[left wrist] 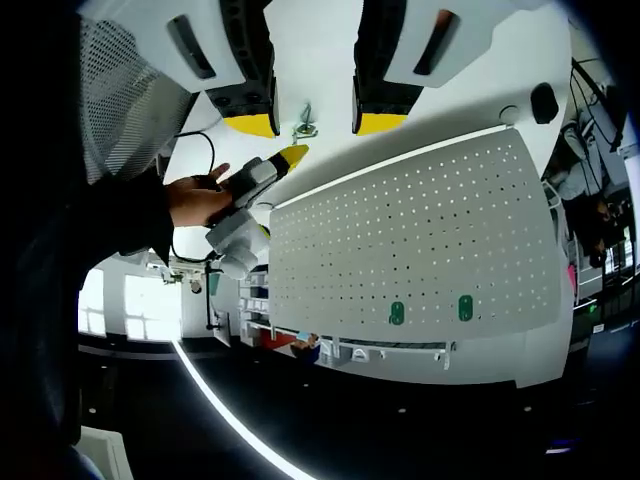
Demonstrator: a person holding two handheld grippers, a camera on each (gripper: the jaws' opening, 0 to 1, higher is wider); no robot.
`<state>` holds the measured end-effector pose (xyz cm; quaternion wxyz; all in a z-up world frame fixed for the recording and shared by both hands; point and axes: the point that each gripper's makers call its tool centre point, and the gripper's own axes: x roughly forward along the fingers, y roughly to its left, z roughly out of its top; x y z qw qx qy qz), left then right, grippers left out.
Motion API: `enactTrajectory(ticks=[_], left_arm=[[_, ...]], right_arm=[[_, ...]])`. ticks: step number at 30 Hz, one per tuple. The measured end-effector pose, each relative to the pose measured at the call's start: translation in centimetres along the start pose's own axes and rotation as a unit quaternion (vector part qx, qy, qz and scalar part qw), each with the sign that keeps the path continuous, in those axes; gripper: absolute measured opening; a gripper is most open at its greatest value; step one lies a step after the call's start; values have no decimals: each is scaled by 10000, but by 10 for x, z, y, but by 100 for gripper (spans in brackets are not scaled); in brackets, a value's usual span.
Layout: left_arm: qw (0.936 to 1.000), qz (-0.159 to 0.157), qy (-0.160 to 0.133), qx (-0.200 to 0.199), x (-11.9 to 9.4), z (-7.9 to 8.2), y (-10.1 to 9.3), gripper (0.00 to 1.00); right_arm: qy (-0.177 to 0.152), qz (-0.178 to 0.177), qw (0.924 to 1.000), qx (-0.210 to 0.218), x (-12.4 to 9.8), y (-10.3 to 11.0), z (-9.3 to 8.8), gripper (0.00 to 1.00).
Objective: Insert the hook assembly into the mounting plate slot until the hook locks in place.
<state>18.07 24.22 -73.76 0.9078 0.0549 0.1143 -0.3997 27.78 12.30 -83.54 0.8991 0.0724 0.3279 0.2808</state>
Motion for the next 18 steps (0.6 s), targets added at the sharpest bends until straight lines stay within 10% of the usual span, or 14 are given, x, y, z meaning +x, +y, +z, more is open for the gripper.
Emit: enactTrajectory(ticks=[12,18], left_arm=[[10000,61,41,37,-1,-1,1,30],[9999,94,69,42,-1,-2,2,30]], right_arm=[[668,-208,9799,-1870,20,6,-24,5],[903,-269,9758,-1975,31,-3,-37,6]])
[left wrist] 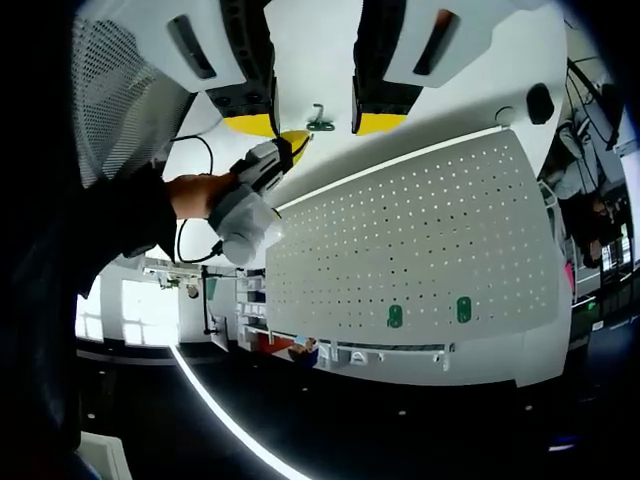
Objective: Insert the hook assembly into the mounting plate slot until the hook locks in place.
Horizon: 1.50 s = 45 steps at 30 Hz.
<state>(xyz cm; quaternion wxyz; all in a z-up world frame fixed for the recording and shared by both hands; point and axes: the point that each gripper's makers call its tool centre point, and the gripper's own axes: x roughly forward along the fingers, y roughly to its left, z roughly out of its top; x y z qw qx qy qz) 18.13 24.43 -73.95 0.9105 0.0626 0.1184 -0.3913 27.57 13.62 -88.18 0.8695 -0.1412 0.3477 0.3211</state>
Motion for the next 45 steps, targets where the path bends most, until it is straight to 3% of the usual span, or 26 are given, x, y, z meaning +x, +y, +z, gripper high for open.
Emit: enactTrajectory(ticks=[12,21,26,29,32,35,39,42,45], left_arm=[[10000,29,29,-14,0,-1,1,30],[9999,-47,116,11,4,-3,-1,31],[9994,-209,163,213,17,1,-4,31],[9980,-322,235,490,27,1,-7,31],[9946,-498,311,858,35,2,-14,32],[9874,-601,431,1396,41,1,-18,32],[9761,-751,616,1944,46,-5,-21,32],[9714,-839,704,2106,48,-10,-21,32],[9658,-906,796,2295,49,-15,-19,29]], right_arm=[[116,-44,9997,-200,10,-3,-4,2],[1,64,9999,-130,-6,1,11,2],[-60,101,9999,-17,-15,3,19,1],[-43,255,9993,272,-24,6,25,1],[1,371,9985,395,-33,8,31,1],[77,545,9969,556,-41,12,37,1],[96,1007,9894,1044,-51,26,46,1],[105,1429,9809,1315,-60,40,53,1],[136,1593,9766,1436,-64,46,57,1]])
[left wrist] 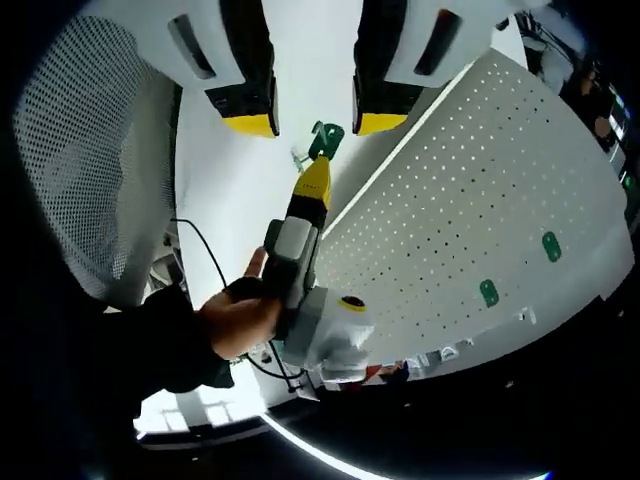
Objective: Insert the hook assembly into the mounting plate slot until the hook locks in place.
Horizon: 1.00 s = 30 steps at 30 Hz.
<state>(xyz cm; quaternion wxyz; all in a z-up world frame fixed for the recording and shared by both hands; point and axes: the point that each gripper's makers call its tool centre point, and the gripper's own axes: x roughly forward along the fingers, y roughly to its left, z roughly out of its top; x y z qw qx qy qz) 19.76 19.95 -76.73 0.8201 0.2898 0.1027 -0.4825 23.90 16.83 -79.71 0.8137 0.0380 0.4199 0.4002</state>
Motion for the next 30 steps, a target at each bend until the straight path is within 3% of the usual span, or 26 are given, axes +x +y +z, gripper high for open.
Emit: enactTrajectory(ticks=[5,11,30], left_arm=[[9984,-59,128,548,5,-5,0,24],[9978,-184,85,628,8,-5,-4,17],[9953,-431,44,866,10,-4,-15,6]], right_arm=[[5,471,9982,382,-5,19,4,1],[120,759,9959,470,-9,34,4,1],[513,973,9925,534,-8,45,-10,1]])
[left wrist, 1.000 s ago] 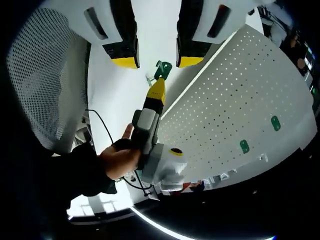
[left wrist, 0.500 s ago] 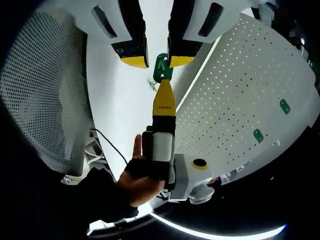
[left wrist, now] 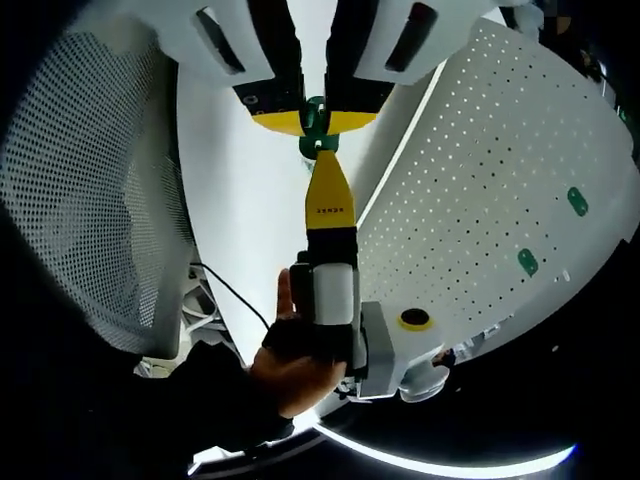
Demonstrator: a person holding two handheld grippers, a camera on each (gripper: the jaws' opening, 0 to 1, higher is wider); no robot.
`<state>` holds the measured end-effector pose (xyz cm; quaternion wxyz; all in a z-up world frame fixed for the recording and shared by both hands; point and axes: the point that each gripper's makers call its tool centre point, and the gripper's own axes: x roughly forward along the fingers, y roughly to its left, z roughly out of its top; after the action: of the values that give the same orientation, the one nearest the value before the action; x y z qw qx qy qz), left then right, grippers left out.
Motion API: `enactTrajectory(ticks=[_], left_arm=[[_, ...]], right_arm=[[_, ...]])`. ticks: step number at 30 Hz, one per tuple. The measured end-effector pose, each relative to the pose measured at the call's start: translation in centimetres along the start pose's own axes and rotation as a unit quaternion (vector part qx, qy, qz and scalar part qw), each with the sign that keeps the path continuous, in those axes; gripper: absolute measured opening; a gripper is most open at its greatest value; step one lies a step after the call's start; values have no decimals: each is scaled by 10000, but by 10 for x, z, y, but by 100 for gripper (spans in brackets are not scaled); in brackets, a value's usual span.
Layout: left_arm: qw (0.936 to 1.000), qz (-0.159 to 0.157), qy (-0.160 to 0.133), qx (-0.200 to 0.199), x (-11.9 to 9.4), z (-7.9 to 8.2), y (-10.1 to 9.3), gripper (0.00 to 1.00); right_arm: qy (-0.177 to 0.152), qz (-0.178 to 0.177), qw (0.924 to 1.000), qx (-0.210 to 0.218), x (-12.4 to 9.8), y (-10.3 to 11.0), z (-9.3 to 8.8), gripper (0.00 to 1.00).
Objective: Insert the hook assembly into the mounting plate slot until the hook locks in place.
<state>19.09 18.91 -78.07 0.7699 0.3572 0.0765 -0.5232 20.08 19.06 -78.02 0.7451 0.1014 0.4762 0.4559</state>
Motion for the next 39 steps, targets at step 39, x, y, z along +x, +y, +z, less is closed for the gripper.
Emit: enactTrajectory(ticks=[39], left_arm=[[9831,423,-436,-1727,-14,8,33,2]], right_arm=[[-1606,-458,9791,-1165,-38,17,49,8]])
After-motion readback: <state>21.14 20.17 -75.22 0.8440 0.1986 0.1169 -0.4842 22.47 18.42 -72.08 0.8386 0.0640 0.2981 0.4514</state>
